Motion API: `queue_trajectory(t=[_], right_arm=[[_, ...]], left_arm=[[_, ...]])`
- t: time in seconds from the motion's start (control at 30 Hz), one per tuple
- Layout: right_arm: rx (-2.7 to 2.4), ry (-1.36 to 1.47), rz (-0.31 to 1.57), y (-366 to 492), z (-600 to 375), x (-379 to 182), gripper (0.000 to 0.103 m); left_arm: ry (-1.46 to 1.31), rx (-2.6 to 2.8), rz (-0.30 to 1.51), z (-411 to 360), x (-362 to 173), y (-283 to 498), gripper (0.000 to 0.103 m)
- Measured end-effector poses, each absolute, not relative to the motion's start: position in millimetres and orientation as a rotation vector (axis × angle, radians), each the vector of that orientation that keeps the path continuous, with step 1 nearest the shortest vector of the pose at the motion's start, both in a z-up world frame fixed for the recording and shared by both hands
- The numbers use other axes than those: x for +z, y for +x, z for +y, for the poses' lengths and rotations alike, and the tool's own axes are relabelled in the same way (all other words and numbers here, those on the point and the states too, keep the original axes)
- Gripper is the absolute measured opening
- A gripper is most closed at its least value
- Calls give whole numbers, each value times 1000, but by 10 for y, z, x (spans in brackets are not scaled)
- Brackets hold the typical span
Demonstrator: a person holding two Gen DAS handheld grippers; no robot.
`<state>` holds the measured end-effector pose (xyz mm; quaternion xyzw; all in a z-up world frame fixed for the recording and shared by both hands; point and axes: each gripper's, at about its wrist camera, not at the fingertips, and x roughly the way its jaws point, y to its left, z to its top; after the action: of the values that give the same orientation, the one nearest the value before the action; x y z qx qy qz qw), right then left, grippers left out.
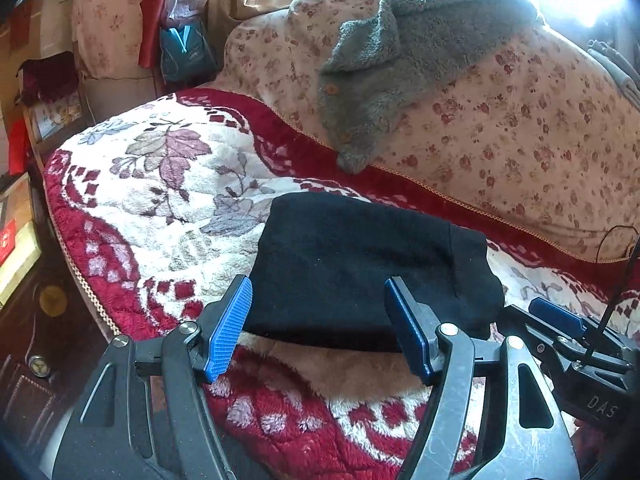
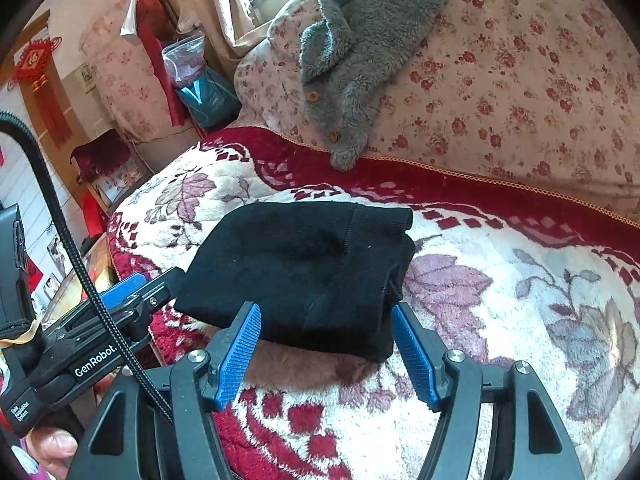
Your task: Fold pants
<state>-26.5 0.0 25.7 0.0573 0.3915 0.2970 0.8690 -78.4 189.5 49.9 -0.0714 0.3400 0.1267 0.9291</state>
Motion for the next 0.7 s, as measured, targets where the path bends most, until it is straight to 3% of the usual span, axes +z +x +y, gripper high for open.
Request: queue_trajectory(t=[0.7], right_arm=[[671,117,778,-588,59,375,66]], left_arm=[[-147,281,656,1841,653,-1154,69]])
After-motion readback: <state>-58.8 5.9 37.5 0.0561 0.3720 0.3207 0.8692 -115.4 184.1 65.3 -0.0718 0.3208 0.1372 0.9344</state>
